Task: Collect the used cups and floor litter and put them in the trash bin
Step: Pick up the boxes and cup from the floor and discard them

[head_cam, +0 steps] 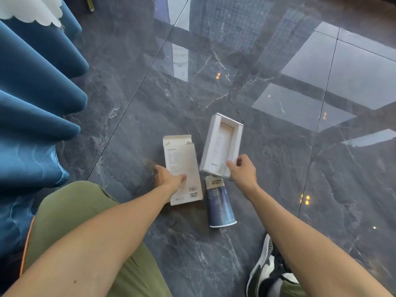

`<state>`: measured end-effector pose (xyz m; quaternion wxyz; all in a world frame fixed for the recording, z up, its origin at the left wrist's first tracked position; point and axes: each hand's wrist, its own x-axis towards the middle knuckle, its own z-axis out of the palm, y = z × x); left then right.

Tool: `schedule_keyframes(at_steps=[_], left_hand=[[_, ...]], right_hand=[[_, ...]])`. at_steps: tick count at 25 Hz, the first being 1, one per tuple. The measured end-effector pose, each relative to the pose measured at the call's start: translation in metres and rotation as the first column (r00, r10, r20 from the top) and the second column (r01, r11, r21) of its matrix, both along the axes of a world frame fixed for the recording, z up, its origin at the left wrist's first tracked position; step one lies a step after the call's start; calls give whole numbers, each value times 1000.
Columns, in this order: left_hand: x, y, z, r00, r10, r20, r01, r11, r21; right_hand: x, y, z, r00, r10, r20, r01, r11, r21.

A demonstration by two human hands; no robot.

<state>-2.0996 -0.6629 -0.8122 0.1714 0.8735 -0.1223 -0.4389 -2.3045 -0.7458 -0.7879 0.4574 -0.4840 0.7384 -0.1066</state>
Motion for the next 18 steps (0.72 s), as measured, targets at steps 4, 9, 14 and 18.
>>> schedule_keyframes(at_steps=[4,9,14,18], left_hand=[[5,-5,17,955,128,-266,-183,964,-193],[10,-7,27,816,201,-543,-335,928,-160],[7,1,23,899,173,-401,-268,944,-193],[9,1,18,885,184,-427,-281,943,-177]], right_hand=[[35,6,3,971,230,-69,-231,973,-18],[43,27,-7,835,499,-232,-504,863,40],[25,46,1,925,302,-230,-333,936,-111],[-9,69,-10,822,396,-410,-364,918,156]])
